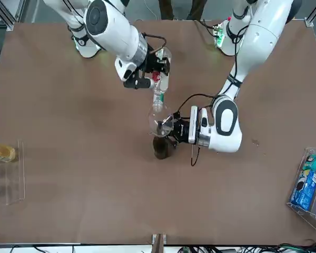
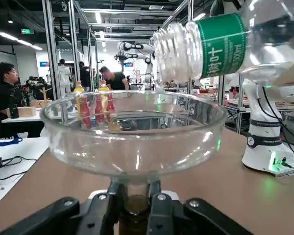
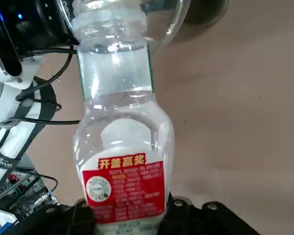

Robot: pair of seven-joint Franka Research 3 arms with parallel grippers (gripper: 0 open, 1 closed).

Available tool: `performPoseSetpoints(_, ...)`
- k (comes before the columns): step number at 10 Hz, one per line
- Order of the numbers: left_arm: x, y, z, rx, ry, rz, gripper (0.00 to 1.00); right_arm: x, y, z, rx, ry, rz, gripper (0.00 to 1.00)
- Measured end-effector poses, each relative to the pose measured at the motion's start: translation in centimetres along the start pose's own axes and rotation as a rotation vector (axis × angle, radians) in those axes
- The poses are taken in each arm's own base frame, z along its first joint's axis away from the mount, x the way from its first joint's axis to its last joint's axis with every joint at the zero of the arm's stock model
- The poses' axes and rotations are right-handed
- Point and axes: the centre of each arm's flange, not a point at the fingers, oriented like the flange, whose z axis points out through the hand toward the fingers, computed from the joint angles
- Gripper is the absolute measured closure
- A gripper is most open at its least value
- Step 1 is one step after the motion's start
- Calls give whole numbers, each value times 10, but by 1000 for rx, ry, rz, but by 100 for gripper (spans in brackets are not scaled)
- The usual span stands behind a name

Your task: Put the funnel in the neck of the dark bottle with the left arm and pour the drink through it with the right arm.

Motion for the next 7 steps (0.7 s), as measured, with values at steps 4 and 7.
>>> performPoseSetpoints(4, 0, 0, 0, 0, 0, 0, 75, 1, -2, 1, 6, -14, 32, 60)
performPoseSetpoints(7, 0, 0, 0, 0, 0, 0, 75, 4, -3, -1, 14, -18, 52, 60)
